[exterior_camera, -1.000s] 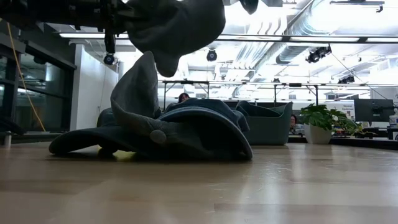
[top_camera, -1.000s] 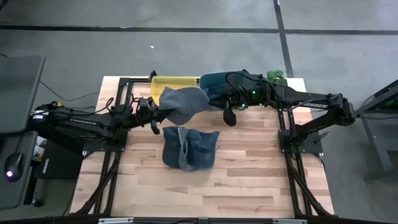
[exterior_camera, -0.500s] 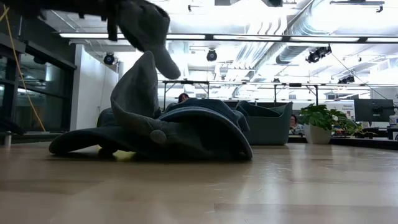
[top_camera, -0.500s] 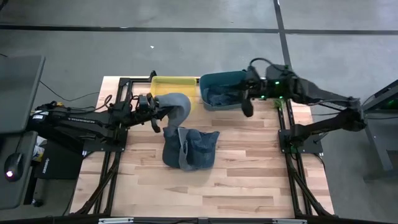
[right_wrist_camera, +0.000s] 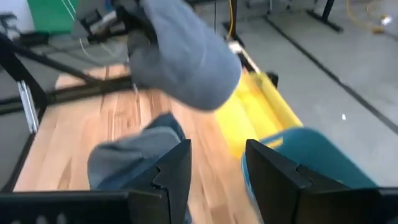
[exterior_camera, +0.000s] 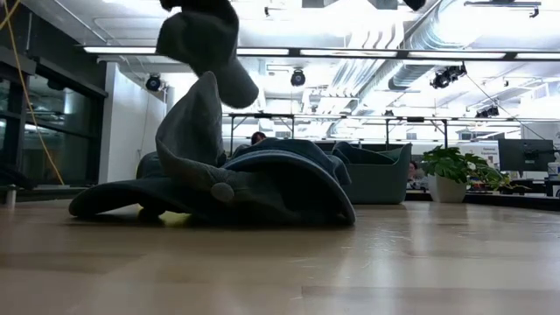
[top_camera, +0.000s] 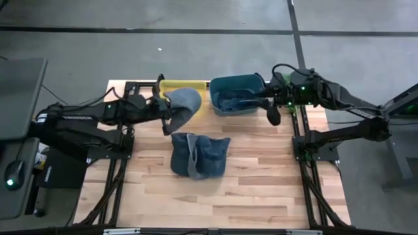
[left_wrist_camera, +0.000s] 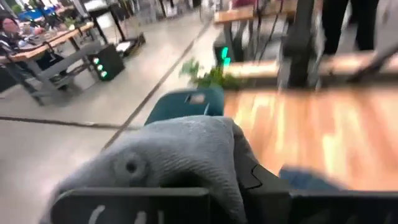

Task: Pick & Place hat
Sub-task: Put the right gray cap into the yellow bin

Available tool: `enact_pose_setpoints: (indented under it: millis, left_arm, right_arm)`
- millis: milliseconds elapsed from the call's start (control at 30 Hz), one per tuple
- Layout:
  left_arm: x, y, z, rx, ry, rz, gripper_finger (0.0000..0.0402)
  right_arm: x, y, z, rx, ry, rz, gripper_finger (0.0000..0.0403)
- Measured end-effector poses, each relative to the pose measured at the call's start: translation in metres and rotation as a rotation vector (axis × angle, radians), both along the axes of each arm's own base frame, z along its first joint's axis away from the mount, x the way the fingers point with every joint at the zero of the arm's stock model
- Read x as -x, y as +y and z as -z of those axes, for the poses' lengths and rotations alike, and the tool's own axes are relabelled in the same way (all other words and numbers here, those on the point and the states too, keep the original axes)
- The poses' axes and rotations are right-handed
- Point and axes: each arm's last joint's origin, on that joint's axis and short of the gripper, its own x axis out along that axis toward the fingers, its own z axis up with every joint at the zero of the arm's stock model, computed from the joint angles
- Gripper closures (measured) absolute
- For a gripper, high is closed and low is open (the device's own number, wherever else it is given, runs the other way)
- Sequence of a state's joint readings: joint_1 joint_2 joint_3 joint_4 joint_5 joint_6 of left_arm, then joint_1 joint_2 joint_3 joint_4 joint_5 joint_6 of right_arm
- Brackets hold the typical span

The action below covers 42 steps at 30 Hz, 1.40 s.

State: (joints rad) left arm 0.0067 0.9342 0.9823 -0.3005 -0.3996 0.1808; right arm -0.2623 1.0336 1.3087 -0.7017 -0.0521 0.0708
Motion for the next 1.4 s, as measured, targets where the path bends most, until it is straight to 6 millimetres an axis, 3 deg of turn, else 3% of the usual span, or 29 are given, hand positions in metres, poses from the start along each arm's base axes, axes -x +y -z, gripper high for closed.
enact_pose_setpoints:
  millis: [300,567,800,967,1400]
  left_arm:
    - [-0.019,0.003,-0.013,-0.269,0.384,0.007,0.0402]
    - [-0.045,0.005,0.006,-0.468,0.73,0.031,0.0401]
    - [-0.049,0.009,0.014,-0.647,0.907,-0.045,0.0401]
    - [-0.047,0.011,0.009,-0.755,0.968,-0.115,0.0401]
    - [-0.045,0.012,-0.002,-0.783,0.903,-0.18,0.0401]
  right_arm:
    - [0.003,0.001,0.006,-0.018,0.071,-0.009,0.0258]
    - [0.004,0.001,0.008,-0.01,0.088,-0.016,0.0258]
    - [-0.001,0.0,0.01,-0.009,0.098,-0.019,0.0257]
    - [-0.021,-0.004,0.022,-0.014,0.103,-0.072,0.0256]
    - [-0.103,-0.023,0.056,-0.012,-0.012,-0.14,0.0254]
